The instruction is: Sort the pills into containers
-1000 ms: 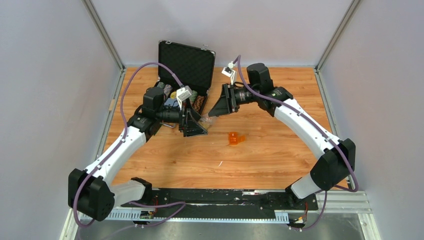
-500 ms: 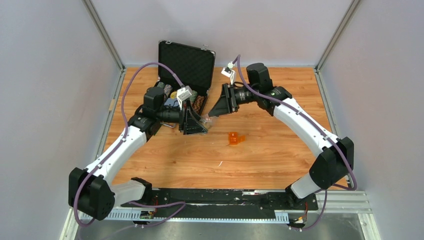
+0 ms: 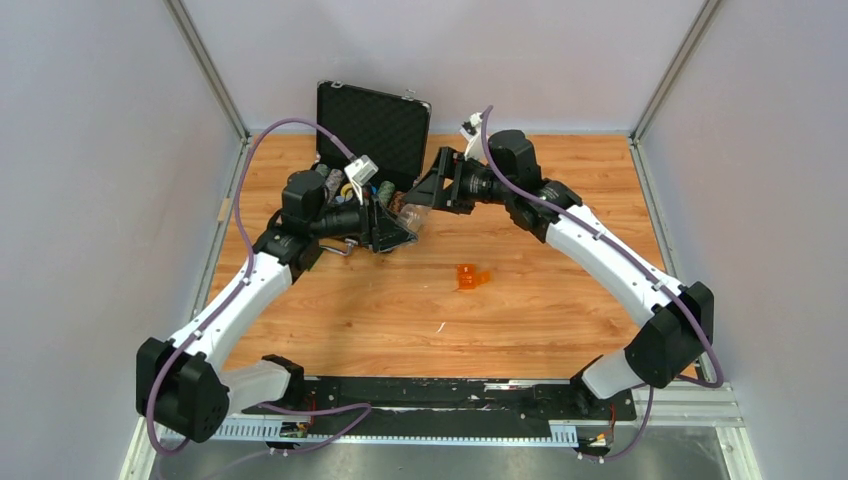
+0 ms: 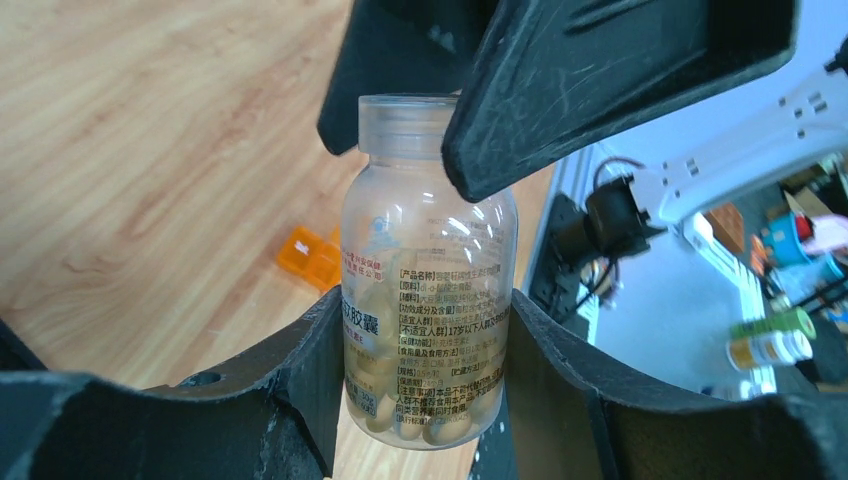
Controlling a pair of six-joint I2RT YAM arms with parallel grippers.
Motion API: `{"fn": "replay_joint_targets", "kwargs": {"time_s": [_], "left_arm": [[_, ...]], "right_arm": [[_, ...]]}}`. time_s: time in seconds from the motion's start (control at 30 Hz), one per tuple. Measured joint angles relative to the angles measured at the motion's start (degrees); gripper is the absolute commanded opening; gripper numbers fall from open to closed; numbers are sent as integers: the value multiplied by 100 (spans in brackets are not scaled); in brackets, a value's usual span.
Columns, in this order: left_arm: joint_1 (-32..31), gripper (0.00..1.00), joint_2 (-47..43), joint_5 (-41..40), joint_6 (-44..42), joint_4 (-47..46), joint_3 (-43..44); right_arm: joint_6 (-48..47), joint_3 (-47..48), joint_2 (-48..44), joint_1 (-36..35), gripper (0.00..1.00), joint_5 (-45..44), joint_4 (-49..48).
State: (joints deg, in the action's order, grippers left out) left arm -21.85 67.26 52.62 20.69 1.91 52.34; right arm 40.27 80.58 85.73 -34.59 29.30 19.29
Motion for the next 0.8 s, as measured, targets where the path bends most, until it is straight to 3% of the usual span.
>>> {"fn": "replay_joint_targets", "kwargs": {"time_s": [0.17,0.47,0.6,0.8], "left_arm": [[0,0,-219,-538,435,-376,-11],[-24,0,-254,-850,734,-459,-35],[-22,0,-280,-883,774,-479,-35],[-35,0,-293,-636,960,-584,-31]], "right_arm": [[472,0,-31,-63,69,-498,-142],[750,4,-35,-133,12,-667,-424],[656,0,-35,-120,1,-555,-529],[304,-232,-42,210,0,671,-1147]]}}
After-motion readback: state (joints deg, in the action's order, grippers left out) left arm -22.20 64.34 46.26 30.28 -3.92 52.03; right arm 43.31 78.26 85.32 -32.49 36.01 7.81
